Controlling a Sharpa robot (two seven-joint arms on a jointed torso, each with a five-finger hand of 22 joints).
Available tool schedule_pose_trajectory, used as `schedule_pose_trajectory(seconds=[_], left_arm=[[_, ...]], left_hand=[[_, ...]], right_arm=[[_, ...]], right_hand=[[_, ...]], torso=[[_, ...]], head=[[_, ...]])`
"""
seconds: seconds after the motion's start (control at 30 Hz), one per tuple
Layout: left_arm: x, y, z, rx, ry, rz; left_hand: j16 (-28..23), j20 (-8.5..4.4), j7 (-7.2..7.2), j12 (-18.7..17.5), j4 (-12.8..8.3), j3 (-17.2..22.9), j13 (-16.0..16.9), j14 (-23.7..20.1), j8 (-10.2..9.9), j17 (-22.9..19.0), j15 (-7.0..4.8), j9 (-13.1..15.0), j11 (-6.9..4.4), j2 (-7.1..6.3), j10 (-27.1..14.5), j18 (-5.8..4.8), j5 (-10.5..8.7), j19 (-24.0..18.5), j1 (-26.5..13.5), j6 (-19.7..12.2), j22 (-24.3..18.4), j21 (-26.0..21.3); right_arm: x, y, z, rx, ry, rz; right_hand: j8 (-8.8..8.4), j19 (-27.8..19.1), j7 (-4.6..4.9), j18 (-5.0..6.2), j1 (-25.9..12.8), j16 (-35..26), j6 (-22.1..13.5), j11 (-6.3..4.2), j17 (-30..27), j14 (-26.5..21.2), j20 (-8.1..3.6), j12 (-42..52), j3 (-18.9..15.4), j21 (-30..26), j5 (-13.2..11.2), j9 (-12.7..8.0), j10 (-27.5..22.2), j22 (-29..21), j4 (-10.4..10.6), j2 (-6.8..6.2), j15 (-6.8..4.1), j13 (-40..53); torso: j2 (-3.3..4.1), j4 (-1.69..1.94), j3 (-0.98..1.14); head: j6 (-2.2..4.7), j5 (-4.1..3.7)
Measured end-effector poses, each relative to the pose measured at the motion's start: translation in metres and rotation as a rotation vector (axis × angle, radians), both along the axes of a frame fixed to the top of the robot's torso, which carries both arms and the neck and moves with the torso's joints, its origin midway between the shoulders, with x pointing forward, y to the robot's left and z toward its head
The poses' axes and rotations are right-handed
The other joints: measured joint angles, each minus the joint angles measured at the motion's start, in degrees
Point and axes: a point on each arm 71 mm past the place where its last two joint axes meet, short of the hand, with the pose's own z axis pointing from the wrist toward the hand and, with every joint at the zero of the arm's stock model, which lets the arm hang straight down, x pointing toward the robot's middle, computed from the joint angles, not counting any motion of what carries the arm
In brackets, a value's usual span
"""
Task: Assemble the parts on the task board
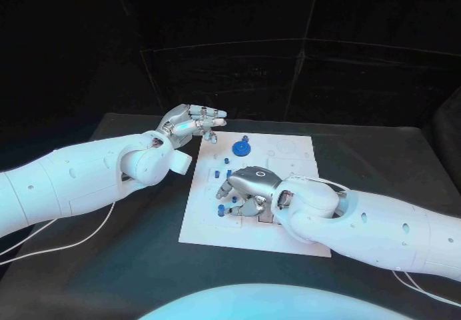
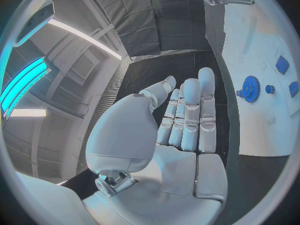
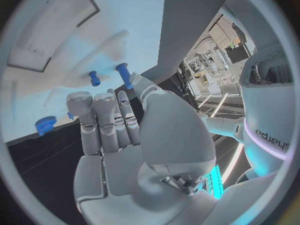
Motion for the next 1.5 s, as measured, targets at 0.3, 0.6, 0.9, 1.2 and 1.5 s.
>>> schedule_pose_trajectory(seconds=[0.3,0.6,0.9,1.2,1.5], left_arm=[[0.000,0.002,0.000,0.002,0.001,0.003],[-0.001,0.006,0.000,0.004,0.004,0.006],[-0.002,0.004,0.000,0.002,0.006,0.000],[-0.002,0.005,0.000,0.003,0.007,0.001],[-0.003,0.006,0.000,0.005,0.008,0.002]], left_hand=[[0.00,0.00,0.00,0.00,0.00,0.00,0.00,0.00,-0.01,0.00,0.00,0.00,0.00,0.00,0.00,0.00,0.00,0.00,0.00,0.00,0.00,0.00],[0.00,0.00,0.00,0.00,-0.16,-0.17,0.05,-0.21,0.20,-0.16,-0.21,0.00,0.00,0.00,-0.42,-0.01,0.00,0.00,0.00,0.00,-0.11,0.00],[0.00,0.00,0.00,0.26,0.01,-0.33,0.04,-0.21,0.20,-0.16,-0.21,0.00,0.00,0.00,-0.42,-0.01,0.00,0.00,0.00,0.00,-0.11,0.00],[0.00,0.00,0.00,0.26,0.01,-0.33,0.03,-0.21,0.20,-0.16,-0.21,0.00,0.00,0.00,-0.42,-0.01,0.00,0.00,0.00,0.00,-0.11,0.00],[0.00,0.00,0.00,0.26,0.01,-0.33,0.03,-0.21,0.20,-0.25,-0.21,0.00,0.00,0.00,-0.41,-0.01,0.00,0.00,0.00,0.00,-0.18,0.00]], right_arm=[[-0.005,-0.049,0.018,0.096,-0.018,-0.078],[0.006,-0.143,0.028,0.101,0.142,-0.378],[0.001,-0.189,0.023,0.005,0.247,-0.636],[-0.006,-0.186,0.010,-0.081,0.284,-0.682],[-0.008,-0.173,-0.002,-0.133,0.286,-0.663]], right_hand=[[0.91,1.90,-0.45,0.00,-1.23,1.99,1.52,-1.16,2.02,0.97,-0.46,4.73,-2.47,1.66,1.90,0.44,5.24,3.15,1.07,1.23,-0.89,1.15],[5.87,11.15,-3.86,-2.76,-8.66,13.45,4.82,-5.63,14.60,2.93,-4.31,23.57,-10.73,11.60,6.93,1.91,19.55,18.18,7.90,1.43,-4.39,15.44],[13.05,11.82,-4.36,-2.74,-7.84,15.96,1.56,-5.84,17.21,2.97,-4.60,44.25,-20.18,12.87,6.98,4.36,15.05,20.70,12.93,3.34,-4.84,40.59],[15.19,12.01,-4.37,-2.73,-9.80,16.51,0.36,-5.84,17.70,2.98,-4.40,47.07,-23.54,13.33,6.98,5.20,15.05,21.26,13.11,3.16,-4.84,45.13],[15.85,12.01,-4.37,-2.73,-10.49,16.58,-0.05,-5.84,17.95,2.98,-4.39,47.79,-24.26,13.33,6.77,5.41,15.05,21.26,13.23,2.94,-4.83,46.34]], torso=[[-0.12,-0.12,-0.01],[-0.48,-0.85,-0.21],[-0.83,-2.08,-0.27],[-0.94,-2.28,-0.27],[-0.87,-2.33,-0.31]], head=[[0.59,-1.15],[1.15,-3.75],[1.29,-5.22],[1.23,-5.61],[1.07,-5.51]])
